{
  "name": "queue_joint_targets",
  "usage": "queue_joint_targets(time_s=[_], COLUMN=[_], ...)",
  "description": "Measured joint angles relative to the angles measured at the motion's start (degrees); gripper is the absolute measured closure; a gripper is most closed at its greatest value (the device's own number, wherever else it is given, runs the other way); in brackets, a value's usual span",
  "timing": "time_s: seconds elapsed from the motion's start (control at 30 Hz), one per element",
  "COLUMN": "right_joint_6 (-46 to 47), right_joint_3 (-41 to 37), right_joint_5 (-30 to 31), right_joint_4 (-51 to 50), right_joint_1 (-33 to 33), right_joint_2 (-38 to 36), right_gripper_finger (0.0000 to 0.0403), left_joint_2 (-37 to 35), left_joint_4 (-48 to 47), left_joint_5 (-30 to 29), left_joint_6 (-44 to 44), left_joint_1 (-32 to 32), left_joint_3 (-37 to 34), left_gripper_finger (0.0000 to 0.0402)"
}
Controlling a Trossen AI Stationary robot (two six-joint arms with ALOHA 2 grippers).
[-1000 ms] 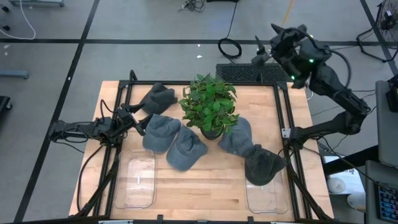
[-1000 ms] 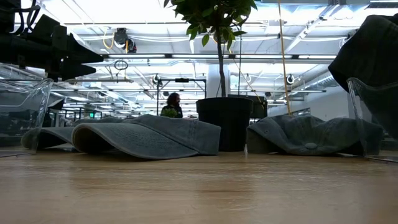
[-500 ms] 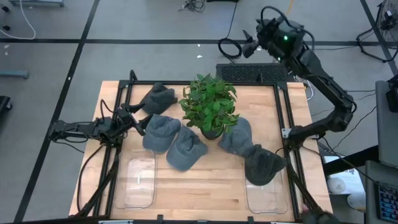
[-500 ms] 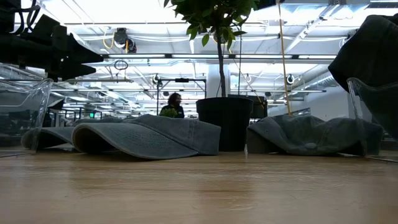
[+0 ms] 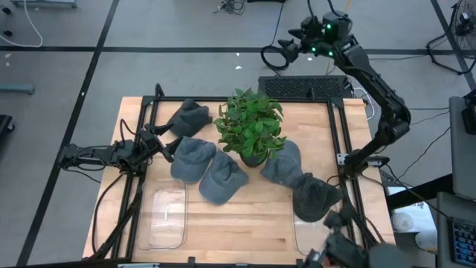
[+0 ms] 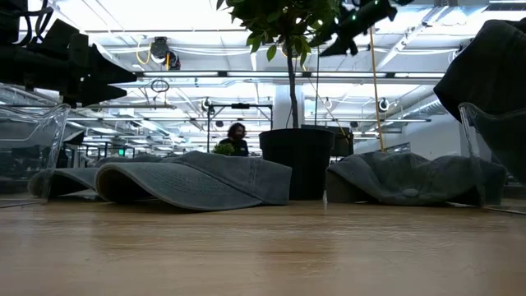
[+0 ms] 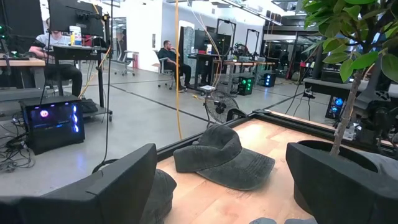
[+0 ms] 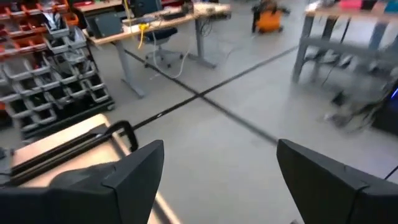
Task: Pick & Place hat
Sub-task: Put the right black cap into the right transparent bin
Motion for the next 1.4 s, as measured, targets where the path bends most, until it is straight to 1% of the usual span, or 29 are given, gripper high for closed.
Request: queue_joint_targets(time_s=[0.1, 0.23, 0.43, 0.6, 0.8, 1.0, 1.13, 1.23, 1.4], right_joint_6=[1.3, 1.3, 2.0, 4.8, 9.9, 15.7, 16.1, 15.9, 15.5], right_joint_3=[0.0, 0.0, 0.0, 0.0, 0.0, 0.0, 0.0, 0.0, -1.5], right_joint_5=[-4.8, -7.0, -6.9, -6.7, -2.3, -2.2, -1.9, 1.7, 9.5], right_joint_4=[-1.0, -1.9, -3.1, -3.2, -3.6, -5.7, -8.7, -9.7, -9.9], right_joint_1=[-1.0, -1.1, -0.6, 1.4, 3.1, 4.9, 6.3, 7.0, 7.8], right_joint_2=[2.7, 6.3, 11.7, 15.9, 19.8, 22.0, 23.0, 23.0, 22.9], right_gripper_finger=[0.0103, 0.0113, 0.0127, 0.013, 0.0131, 0.0137, 0.0135, 0.0134, 0.0133], left_joint_2=[0.0, 0.0, 0.0, 0.0, 0.0, 0.0, 0.0, 0.0, 0.0], left_joint_4=[0.0, 0.0, 0.0, 0.0, 0.0, 0.0, 0.0, 0.0, 0.0], left_joint_5=[0.0, 0.0, 0.0, 0.0, 0.0, 0.0, 0.0, 0.0, 0.0], left_joint_6=[0.0, 0.0, 0.0, 0.0, 0.0, 0.0, 0.0, 0.0, 0.0], left_joint_1=[0.0, 0.0, 0.0, 0.0, 0.0, 0.0, 0.0, 0.0, 0.0], left_joint_3=[0.0, 0.0, 0.0, 0.0, 0.0, 0.0, 0.0, 0.0, 0.0], left_gripper_finger=[0.0036, 0.0036, 0.0036, 0.0036, 0.0036, 0.0036, 0.0036, 0.0036, 0.0036])
